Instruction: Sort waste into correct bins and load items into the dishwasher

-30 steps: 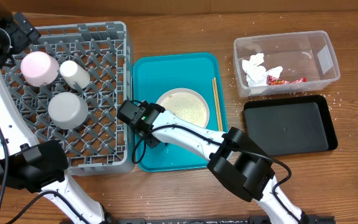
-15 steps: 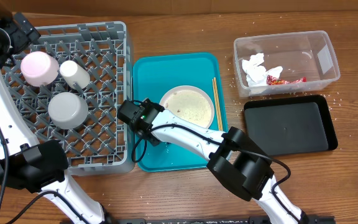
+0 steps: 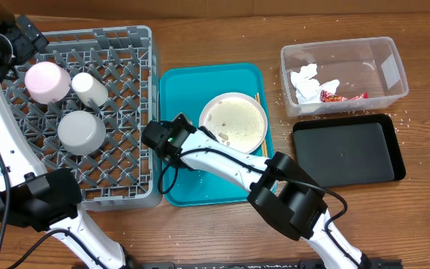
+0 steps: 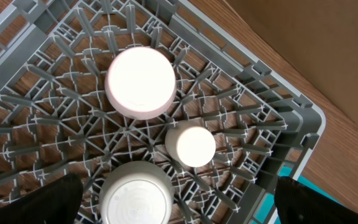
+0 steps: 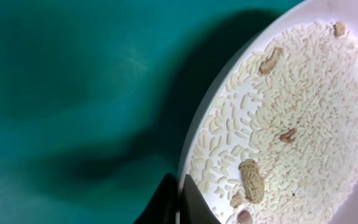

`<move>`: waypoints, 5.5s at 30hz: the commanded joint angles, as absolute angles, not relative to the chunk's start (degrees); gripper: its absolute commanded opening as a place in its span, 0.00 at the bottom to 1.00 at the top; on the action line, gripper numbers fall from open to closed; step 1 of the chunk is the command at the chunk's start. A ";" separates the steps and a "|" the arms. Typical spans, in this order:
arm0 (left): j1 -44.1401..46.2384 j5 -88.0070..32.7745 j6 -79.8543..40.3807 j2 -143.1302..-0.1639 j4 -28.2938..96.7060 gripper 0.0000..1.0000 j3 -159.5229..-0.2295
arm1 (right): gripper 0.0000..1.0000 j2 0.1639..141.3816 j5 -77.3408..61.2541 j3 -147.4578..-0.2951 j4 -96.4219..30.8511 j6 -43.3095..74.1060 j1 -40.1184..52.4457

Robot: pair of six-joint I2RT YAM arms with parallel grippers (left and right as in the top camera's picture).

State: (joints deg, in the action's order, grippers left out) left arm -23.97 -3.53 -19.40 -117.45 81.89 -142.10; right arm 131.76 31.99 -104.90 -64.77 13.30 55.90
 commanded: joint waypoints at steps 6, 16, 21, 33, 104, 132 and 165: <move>-23.22 -4.10 -19.94 -117.45 81.87 1.00 -141.99 | 0.04 132.00 41.19 -116.01 -70.11 13.50 55.02; -23.22 -4.10 -19.94 -117.45 81.87 1.00 -141.99 | 0.04 132.00 46.48 -122.78 -79.99 21.89 50.68; -23.22 -4.10 -19.94 -117.45 81.87 1.00 -141.99 | 0.04 132.00 46.46 -127.85 -86.37 32.58 45.93; -23.22 -4.10 -19.94 -117.45 81.87 1.00 -141.99 | 0.04 125.80 36.34 -136.25 -91.92 51.09 29.34; -23.22 -4.10 -19.94 -117.45 81.87 1.00 -141.99 | 0.03 124.16 -15.14 -136.09 -93.91 58.02 -15.57; -23.22 -4.10 -19.94 -117.45 81.87 1.00 -141.99 | 0.03 124.18 -31.86 -136.09 -94.83 47.24 -23.40; -23.22 -4.10 -19.94 -117.45 81.87 1.00 -141.99 | 0.03 124.18 -46.48 -136.07 -97.06 41.95 -24.18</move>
State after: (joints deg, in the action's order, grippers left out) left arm -23.97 -3.53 -19.40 -117.45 81.89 -142.10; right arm 126.80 -42.72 -134.34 -97.08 42.85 -23.24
